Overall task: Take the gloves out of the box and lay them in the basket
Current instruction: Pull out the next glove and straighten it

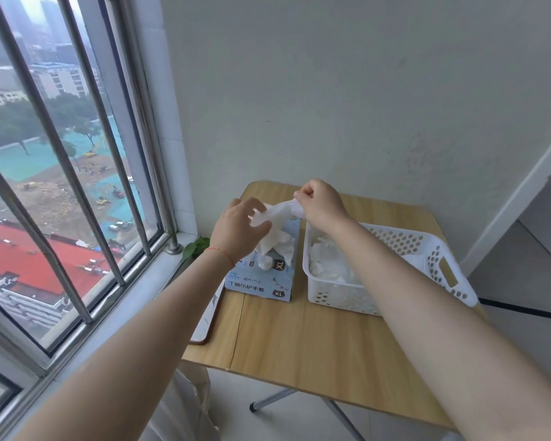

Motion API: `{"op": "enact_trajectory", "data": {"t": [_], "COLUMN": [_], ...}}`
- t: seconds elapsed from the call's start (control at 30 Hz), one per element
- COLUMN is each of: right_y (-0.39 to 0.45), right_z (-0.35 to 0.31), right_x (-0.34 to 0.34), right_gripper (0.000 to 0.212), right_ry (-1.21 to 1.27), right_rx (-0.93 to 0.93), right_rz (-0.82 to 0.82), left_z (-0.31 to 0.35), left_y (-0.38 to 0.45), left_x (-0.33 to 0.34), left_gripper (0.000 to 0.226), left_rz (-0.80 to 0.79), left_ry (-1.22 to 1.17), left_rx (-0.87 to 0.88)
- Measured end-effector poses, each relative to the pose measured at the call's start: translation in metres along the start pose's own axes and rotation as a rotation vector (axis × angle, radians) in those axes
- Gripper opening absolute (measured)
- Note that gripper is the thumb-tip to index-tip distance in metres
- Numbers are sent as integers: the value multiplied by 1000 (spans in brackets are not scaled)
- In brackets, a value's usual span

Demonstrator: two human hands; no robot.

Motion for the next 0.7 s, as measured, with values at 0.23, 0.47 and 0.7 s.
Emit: {"op": "enact_trajectory", "data": {"t": [0.23,0.47,0.7], "right_y": [-1,-12,-3], "right_z": [14,17,14], "right_x": [-7,-17,-20], "right_gripper": [11,28,16], "right_ry": [65,-138,249], "right_rx": [85,42,104], "right_rz": [-27,-271,19], "left_z": [3,16,19], "left_y": [-6,1,-1], "left_x": [17,8,12], "left_gripper": [26,27,61], "left_rz": [-249,4,-75], "left_ry": [157,62,144], "left_rx": [4,-1,1]}}
Point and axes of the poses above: each hand's wrist, its own y-axis towards the middle knuckle, its own x-axis out of the palm, z = x × y, the point moved 1 cm from there along y, towards the middle knuckle, and after that the axes turned 3 degrees about y, right-handed, at the moved point
